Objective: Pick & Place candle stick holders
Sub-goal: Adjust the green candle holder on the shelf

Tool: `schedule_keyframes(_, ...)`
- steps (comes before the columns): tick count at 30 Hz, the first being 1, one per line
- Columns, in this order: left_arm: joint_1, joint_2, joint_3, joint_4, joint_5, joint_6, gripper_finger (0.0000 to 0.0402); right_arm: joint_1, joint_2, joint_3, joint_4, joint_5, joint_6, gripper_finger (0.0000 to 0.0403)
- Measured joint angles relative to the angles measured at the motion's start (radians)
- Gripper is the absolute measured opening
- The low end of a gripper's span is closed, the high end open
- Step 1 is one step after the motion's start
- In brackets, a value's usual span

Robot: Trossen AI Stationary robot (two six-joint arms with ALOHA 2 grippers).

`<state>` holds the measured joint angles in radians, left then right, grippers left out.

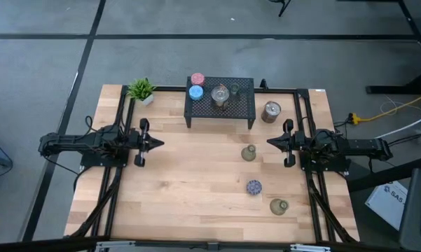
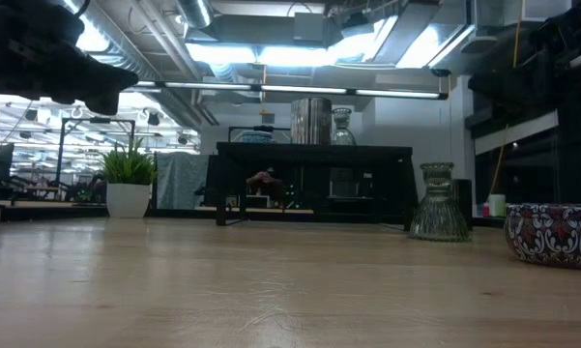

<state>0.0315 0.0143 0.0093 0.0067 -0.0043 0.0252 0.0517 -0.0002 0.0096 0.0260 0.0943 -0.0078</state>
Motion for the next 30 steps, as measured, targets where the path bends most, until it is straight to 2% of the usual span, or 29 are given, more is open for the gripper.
schedule_keyframes(30, 0.000, 0.016, 0.000, -0.002, -0.002, -0.022, 0.0007, 0.000, 0.000, 0.000, 0.000, 0.000, 0.000, 0.0000)
